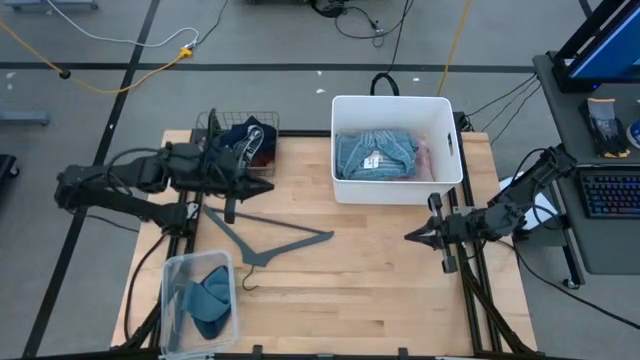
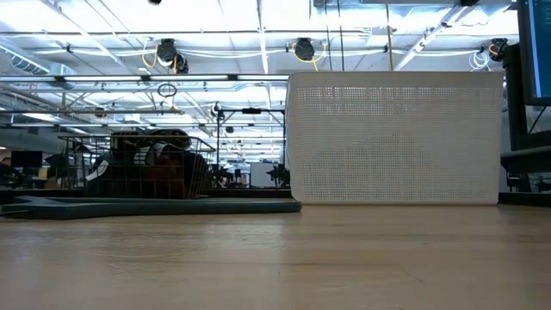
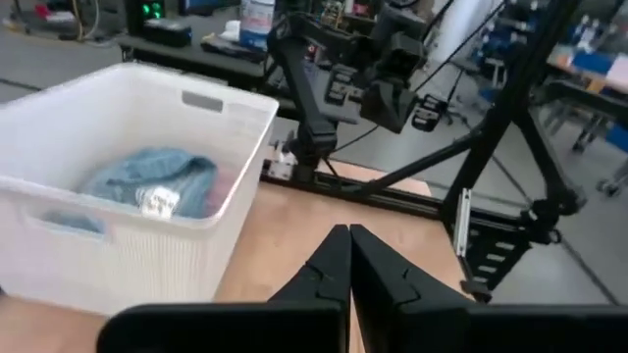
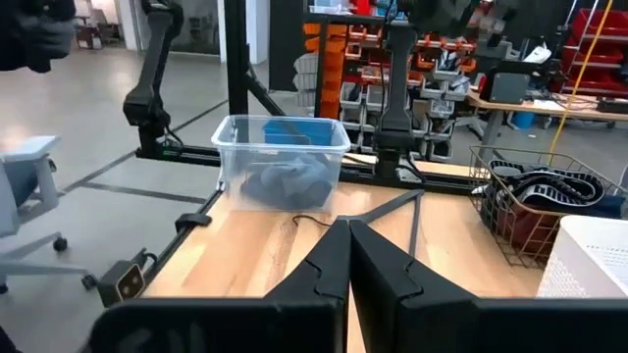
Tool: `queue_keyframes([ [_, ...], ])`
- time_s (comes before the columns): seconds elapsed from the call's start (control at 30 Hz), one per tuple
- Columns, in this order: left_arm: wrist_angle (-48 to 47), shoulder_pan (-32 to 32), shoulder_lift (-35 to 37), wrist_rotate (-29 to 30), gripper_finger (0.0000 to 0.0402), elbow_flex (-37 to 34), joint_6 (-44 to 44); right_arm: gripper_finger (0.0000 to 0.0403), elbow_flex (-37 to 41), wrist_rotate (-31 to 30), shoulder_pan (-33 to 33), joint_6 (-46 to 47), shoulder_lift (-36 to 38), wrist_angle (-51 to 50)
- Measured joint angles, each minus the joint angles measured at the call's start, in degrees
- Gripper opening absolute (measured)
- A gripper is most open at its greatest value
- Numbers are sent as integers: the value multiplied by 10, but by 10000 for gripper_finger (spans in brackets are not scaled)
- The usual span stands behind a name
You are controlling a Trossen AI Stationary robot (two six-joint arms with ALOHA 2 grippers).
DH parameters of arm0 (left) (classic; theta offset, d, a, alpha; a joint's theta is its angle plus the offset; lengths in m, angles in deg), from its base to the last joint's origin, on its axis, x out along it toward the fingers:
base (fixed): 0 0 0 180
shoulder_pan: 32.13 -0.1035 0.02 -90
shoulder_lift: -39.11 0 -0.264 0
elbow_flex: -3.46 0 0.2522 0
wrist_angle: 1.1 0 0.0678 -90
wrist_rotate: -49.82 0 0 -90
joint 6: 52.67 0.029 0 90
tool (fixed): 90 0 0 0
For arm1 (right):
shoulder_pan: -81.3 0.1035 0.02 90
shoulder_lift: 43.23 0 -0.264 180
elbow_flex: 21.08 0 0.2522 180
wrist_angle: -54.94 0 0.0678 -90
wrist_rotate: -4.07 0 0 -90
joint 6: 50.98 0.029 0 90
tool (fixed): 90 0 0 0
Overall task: Pick & Place Cloths
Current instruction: Return to Home Position
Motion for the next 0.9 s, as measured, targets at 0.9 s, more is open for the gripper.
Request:
queue_keyframes([
  [0.9, 45, 63, 310, 82, 12, -291, -80, 0, 47, 117, 0, 49, 98, -9],
])
